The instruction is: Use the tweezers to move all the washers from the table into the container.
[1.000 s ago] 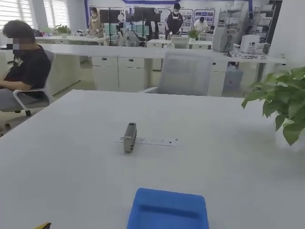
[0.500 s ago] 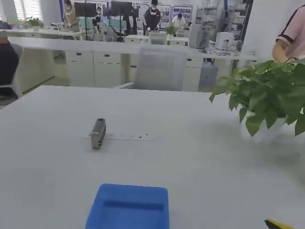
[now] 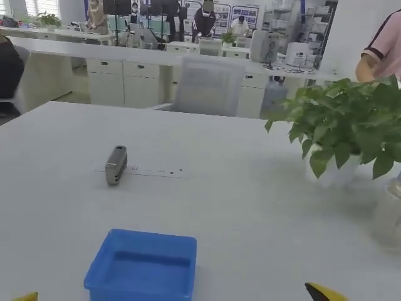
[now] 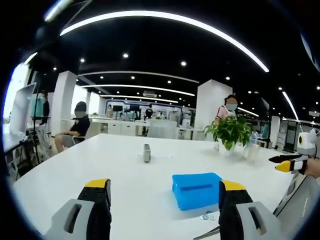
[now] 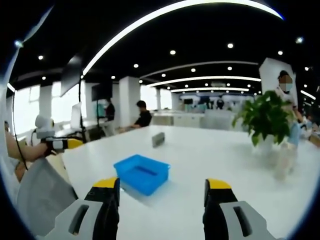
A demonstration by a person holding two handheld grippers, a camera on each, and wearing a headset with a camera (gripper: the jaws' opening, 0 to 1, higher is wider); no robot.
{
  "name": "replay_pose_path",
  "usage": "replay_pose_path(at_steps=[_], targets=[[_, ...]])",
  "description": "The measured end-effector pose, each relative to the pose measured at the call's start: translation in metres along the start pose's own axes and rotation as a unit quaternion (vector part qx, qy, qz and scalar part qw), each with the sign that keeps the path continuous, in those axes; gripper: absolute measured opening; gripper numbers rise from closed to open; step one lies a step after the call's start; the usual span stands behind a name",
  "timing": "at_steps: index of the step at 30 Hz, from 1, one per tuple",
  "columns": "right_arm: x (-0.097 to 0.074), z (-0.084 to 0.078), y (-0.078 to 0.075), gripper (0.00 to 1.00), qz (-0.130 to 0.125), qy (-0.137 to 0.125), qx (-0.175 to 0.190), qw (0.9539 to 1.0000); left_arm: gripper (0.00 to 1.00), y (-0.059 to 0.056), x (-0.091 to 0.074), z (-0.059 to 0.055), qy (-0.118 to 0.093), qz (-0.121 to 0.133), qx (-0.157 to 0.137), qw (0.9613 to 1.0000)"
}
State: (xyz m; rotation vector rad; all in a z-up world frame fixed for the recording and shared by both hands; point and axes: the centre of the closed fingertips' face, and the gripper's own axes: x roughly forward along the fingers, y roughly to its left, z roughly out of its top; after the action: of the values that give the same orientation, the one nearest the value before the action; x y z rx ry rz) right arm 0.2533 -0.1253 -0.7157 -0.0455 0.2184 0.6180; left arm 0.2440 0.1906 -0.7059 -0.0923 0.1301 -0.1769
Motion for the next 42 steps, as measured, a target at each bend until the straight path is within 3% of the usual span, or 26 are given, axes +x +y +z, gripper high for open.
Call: replay_pose_path(at_steps=[7, 9, 17, 21, 23, 25, 27, 29, 30, 31, 32, 33, 35, 37, 38, 40, 42], targets=[[-0.004, -0.005, -0.018, 0.66, -0.05, 0.017, 0.006, 0.9986, 0.91, -0.019, 0.005, -0.01, 0.027, -0.049, -0.001, 0.9984], [-0.004, -0.004, -0.021, 0.66, -0.054, 0.015, 0.003, 0.9984, 0.91, -0.023, 0.005, -0.01, 0.029, -0.057, 0.002, 0.9979], [-0.006, -0.006, -0.028, 0.69, -0.071, 0.021, -0.011, 0.9972, 0.91, -0.022, 0.004, -0.012, 0.025, -0.076, -0.008, 0.9967], [-0.005, -0.009, -0.03, 0.66, -0.074, 0.03, 0.002, 0.9968, 0.91, -0.021, 0.004, -0.012, 0.024, -0.079, -0.011, 0.9965], [-0.005, -0.011, -0.03, 0.63, -0.073, 0.035, 0.007, 0.9967, 0.92, -0.02, 0.005, -0.016, 0.035, -0.083, -0.014, 0.9959], [-0.005, -0.015, -0.03, 0.62, -0.072, 0.042, 0.009, 0.9964, 0.92, -0.023, 0.004, -0.026, 0.064, -0.093, -0.029, 0.9932], [-0.005, -0.018, -0.031, 0.61, -0.071, 0.053, 0.013, 0.996, 0.89, -0.029, 0.004, -0.033, 0.085, -0.115, -0.018, 0.9895], [-0.005, -0.024, -0.028, 0.62, -0.065, 0.073, 0.017, 0.995, 0.79, -0.042, 0.001, -0.045, 0.127, -0.159, -0.021, 0.9788], [-0.004, -0.026, -0.027, 0.62, -0.062, 0.081, 0.012, 0.9947, 0.71, -0.048, -0.001, -0.049, 0.142, -0.175, -0.023, 0.974], [-0.006, -0.031, -0.028, 0.62, -0.058, 0.101, 0.002, 0.9932, 0.65, -0.055, -0.003, -0.054, 0.16, -0.2, -0.025, 0.9664], [-0.006, -0.034, -0.028, 0.6, -0.055, 0.114, -0.008, 0.9919, 0.59, -0.058, -0.004, -0.058, 0.171, -0.211, -0.025, 0.9622], [-0.003, -0.038, -0.019, 0.57, -0.031, 0.136, -0.031, 0.9897, 0.53, -0.061, -0.004, -0.061, 0.178, -0.228, -0.012, 0.9573], [-0.002, -0.045, -0.011, 0.45, -0.009, 0.167, -0.064, 0.9838, 0.46, -0.064, -0.007, -0.072, 0.21, -0.253, -0.006, 0.9443], [0.005, -0.052, 0.007, 0.42, 0.025, 0.191, -0.076, 0.9783, 0.43, -0.064, -0.006, -0.084, 0.239, -0.274, -0.003, 0.9315], [0.008, -0.054, 0.014, 0.42, 0.038, 0.198, -0.071, 0.9769, 0.43, -0.064, -0.005, -0.087, 0.246, -0.28, -0.002, 0.9279], [0.021, -0.053, 0.037, 0.38, 0.079, 0.192, -0.067, 0.9758, 0.41, -0.063, -0.005, -0.099, 0.273, -0.295, 0.001, 0.9157], [0.033, -0.055, 0.055, 0.29, 0.109, 0.195, -0.073, 0.972, 0.39, -0.063, -0.003, -0.108, 0.291, -0.306, 0.022, 0.9063]])
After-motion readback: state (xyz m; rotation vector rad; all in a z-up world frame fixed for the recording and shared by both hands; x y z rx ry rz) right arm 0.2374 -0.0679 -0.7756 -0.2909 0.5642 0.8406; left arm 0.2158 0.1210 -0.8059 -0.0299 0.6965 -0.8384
